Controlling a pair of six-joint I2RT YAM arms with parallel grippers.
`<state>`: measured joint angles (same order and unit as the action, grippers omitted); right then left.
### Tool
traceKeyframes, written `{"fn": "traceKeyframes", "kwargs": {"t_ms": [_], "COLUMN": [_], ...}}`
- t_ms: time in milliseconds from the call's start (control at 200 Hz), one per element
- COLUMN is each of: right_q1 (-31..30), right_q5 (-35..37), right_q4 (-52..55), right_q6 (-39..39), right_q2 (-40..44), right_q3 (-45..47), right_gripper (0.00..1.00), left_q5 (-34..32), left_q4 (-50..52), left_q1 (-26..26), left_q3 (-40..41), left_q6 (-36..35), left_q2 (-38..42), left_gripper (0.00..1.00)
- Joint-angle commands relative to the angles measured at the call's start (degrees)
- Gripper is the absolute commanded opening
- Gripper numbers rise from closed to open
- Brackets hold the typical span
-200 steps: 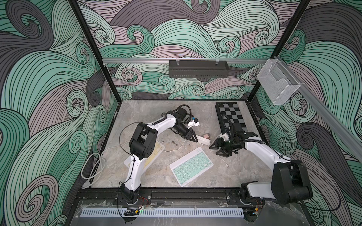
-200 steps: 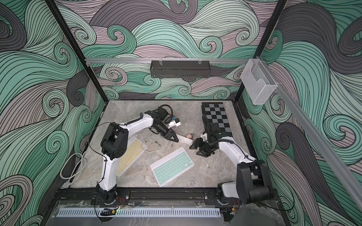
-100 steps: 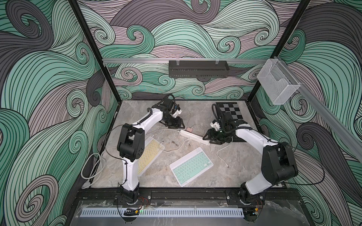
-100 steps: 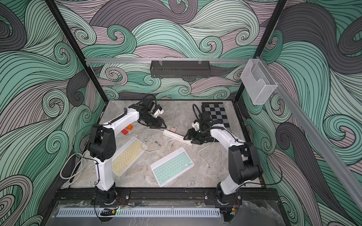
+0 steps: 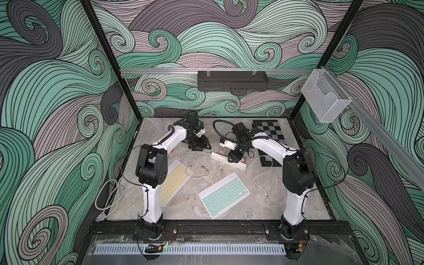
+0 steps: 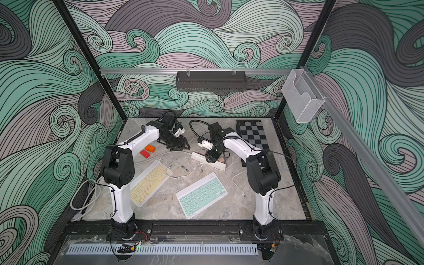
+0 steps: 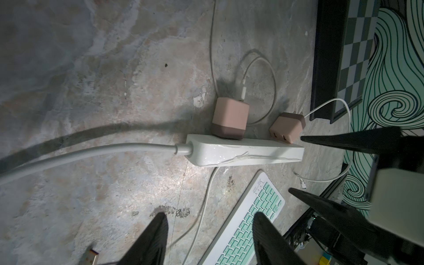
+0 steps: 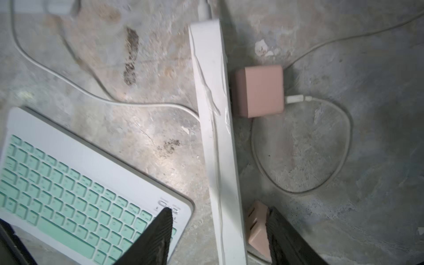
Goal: Unplug the wireless keyboard
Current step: Pick up the socket from the center of the board.
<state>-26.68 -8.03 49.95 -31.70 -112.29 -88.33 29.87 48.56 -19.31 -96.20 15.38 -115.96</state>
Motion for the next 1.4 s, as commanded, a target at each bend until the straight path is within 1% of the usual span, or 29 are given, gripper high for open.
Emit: {"fn": "traceKeyframes", "kwargs": {"t_ms": [0, 80, 170, 225, 275, 325, 345, 380, 405, 440, 525, 600, 695, 760, 810, 941, 996, 1066, 1131, 1241, 1321, 1391], "right_q1": [0.57, 0.7, 0.5, 0.07, -0.21, -0.22, -0.22, -0.22, -0.22, -0.22, -0.46, -1.19, -3.73, -6.05, -7.47, -8.95, -9.6, -10.14, -10.26, -10.78, -11.68, -12.28], "right_q5": [2.15, 1.95, -1.48, -0.96, 1.0, 2.76, 3.2, 4.13, 4.33, 4.33, 4.74, 6.16, 12.77, 17.65, 23.18, 27.32, 28.24, 28.91, 30.22, 30.01, 30.58, 31.03], "right_q4": [1.99, 1.82, -0.07, -3.02, -5.35, -8.05, -9.22, -11.94, -13.78, -16.54, -22.32, -28.74, -42.97, -54.14, -63.22, -70.83, -73.58, -75.78, -77.6, -80.08, -81.17, -82.22], "right_q6": [-10.38, -11.15, -11.49, -12.2, -13.21, -14.1, -14.46, -14.9, -15.19, -15.52, -15.41, -15.32, -16.38, -18.07, -18.79, -17.89, -17.85, -16.32, -14.5, -13.65, -14.13, -14.29], "right_q2": [-2.38, -4.03, -3.92, -3.09, -2.56, -1.66, -1.2, -0.04, 0.83, 2.18, 4.99, 7.85, 11.8, 13.68, 14.12, 13.56, 13.42, 13.66, 14.39, 15.53, 15.13, 14.72], "right_q3": [-0.52, -0.94, 0.19, 2.36, 4.15, 5.97, 6.75, 8.64, 9.94, 11.79, 15.12, 18.96, 26.24, 31.22, 34.08, 35.05, 35.68, 36.2, 36.79, 38.09, 38.53, 38.89], "right_gripper": [0.65, 0.63, 0.57, 0.51, 0.43, 0.25, 0.16, 0.06, 0.03, 0.0, 0.0, 0.0, 0.0, 0.0, 0.0, 0.0, 0.0, 0.0, 0.0, 0.0, 0.0, 0.0], "left_q5": [1.35, 1.33, 1.19, 1.41, 1.85, 2.35, 2.67, 3.49, 4.04, 4.76, 6.74, 9.92, 13.22, 13.46, 13.4, 13.56, 12.63, 9.79, 7.6, 6.31, 6.33, 5.37], "left_q4": [-0.46, -0.65, -1.27, -2.19, -3.37, -4.57, -5.29, -6.26, -6.89, -7.76, -10.48, -14.97, -22.59, -25.26, -26.66, -33.57, -34.44, -33.06, -33.35, -38.29, -42.74, -43.71], "left_q1": [-0.07, -0.06, -0.02, 0.11, 0.19, 0.23, 0.24, 0.33, 0.33, 0.34, 0.34, 0.33, 0.24, 0.24, 0.25, 0.08, -0.22, -0.31, 0.03, 0.14, 0.05, -0.02], "left_q3": [-0.4, -0.39, -0.08, 0.34, 0.85, 1.42, 1.73, 2.21, 2.45, 2.88, 4.25, 6.64, 10.43, 11.92, 12.74, 15.74, 16.06, 16.35, 17.88, 20.36, 20.48, 19.51], "left_q6": [3.27, 4.07, 5.52, 6.77, 8.05, 9.46, 9.95, 10.9, 11.59, 12.54, 15.29, 19.82, 25.99, 29.11, 31.05, 37.61, 38.7, 38.93, 40.16, 43.8, 46.67, 47.25], "left_q2": [-1.02, -1.01, -1.17, -1.17, -1.11, -0.78, -0.65, -0.55, -0.49, -0.4, -0.32, -0.06, 0.71, 1.39, 1.86, 3.52, 3.88, 4.14, 4.55, 4.79, 4.23, 4.15], "left_gripper": [0.6, 0.61, 0.61, 0.61, 0.61, 0.61, 0.61, 0.61, 0.61, 0.61, 0.62, 0.64, 0.68, 0.72, 0.74, 0.75, 0.71, 0.67, 0.67, 0.66, 0.58, 0.42]}}
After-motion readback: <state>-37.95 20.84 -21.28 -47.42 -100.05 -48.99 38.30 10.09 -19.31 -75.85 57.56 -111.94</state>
